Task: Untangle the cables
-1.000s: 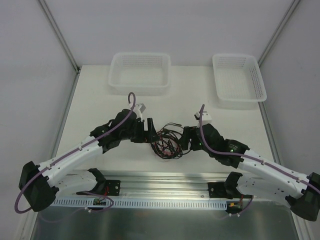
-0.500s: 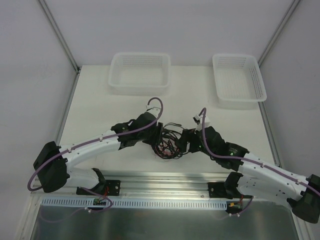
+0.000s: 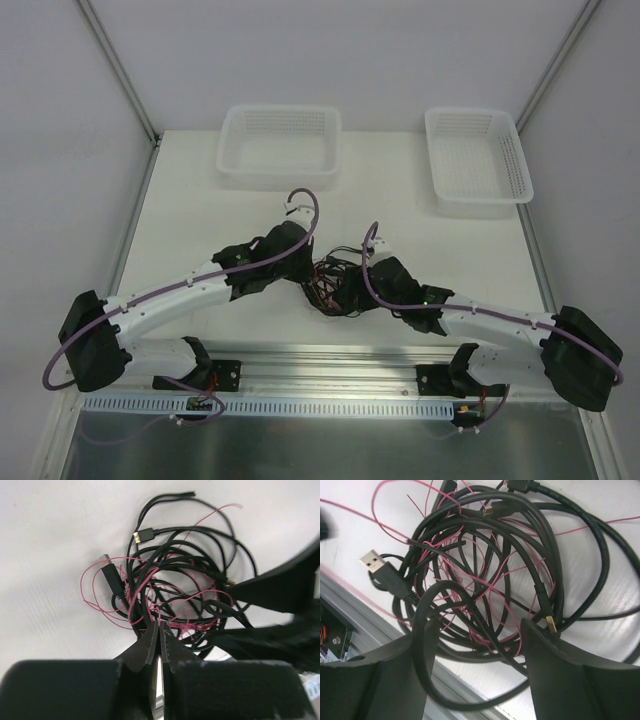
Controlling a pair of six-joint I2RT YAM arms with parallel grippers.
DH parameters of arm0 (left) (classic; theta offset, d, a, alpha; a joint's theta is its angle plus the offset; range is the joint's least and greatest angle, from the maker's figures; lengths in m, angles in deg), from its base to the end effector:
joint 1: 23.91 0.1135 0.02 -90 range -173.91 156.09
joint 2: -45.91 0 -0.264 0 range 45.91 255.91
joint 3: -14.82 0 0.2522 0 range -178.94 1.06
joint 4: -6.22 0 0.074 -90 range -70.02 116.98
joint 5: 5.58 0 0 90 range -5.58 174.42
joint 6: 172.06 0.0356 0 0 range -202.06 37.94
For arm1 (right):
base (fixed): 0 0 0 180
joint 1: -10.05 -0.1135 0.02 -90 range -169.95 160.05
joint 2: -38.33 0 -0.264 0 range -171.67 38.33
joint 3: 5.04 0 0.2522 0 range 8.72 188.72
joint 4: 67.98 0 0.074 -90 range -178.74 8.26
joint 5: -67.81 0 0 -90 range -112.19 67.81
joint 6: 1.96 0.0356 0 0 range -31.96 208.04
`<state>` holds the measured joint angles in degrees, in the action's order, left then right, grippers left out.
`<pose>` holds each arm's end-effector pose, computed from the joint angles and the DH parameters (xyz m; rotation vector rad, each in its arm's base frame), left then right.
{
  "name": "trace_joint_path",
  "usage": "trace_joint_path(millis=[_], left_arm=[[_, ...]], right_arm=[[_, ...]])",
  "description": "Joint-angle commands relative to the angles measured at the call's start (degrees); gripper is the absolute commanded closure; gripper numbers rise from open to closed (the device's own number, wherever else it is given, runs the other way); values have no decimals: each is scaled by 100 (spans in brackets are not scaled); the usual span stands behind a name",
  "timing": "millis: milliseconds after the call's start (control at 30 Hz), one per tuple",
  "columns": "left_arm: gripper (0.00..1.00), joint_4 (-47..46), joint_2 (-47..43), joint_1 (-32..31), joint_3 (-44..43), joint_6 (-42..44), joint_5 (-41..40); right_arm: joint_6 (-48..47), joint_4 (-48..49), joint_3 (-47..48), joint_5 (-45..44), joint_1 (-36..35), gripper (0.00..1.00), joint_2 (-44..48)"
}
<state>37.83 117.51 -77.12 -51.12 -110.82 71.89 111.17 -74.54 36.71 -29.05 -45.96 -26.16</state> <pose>0.1704 -0.2150 0.2733 0.3577 2.2307 -0.5464 0.1345 0.1919 0.2008 -0.5380 2.0907 0.7050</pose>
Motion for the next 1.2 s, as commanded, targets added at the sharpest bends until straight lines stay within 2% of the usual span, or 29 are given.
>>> trace_joint_path(millis=[0, 67, 133, 200, 233, 267, 367, 467, 567, 700, 867, 1067, 1167], left_arm=[[100, 17, -662, -58, -336, -86, -39], [100, 96, -970, -58, -371, -130, -47], [100, 245, -1164, -58, -459, -148, -100], [100, 394, -1463, -49, -590, -131, -328], [100, 491, -1534, -40, -652, -104, -459], [100, 727, -1613, -23, -722, -43, -591], [100, 1114, -1876, 214, -969, 19, -1005], [100, 1440, -2130, 767, -1092, -16, -901], [100, 1529, -2438, 1365, -1154, 1, -671], [100, 1704, -2694, 1752, -1372, 212, -820], [100, 2038, -2808, 1884, -1523, 484, -1294], [100, 2390, -2791, 2191, -1058, 327, -1857], [100, 2434, -2721, 2639, -776, 213, -1893]], right_arm=[[332, 949, -13, 97, -7, 32, -501], [463, 906, 5, -88, 2, 45, -687], [577, 783, -39, -281, 37, 67, -776], [675, 521, -135, -413, 107, 83, -653], [666, 371, -153, -579, 116, 94, -392], [640, 187, -145, -711, 125, 98, -232], [403, -884, -22, -1335, 187, 99, 593], [113, -2261, 224, -1889, 344, 99, 1437], [-134, -3150, 444, -2206, 730, 99, 1999], [-309, -3838, 620, -2268, 1143, 99, 2563], [-572, -4551, 1199, -2206, 1461, 99, 2977], [-986, -5175, 2377, -2145, 1470, 99, 3153], [-1232, -5264, 3009, -2022, 1479, 99, 3074]])
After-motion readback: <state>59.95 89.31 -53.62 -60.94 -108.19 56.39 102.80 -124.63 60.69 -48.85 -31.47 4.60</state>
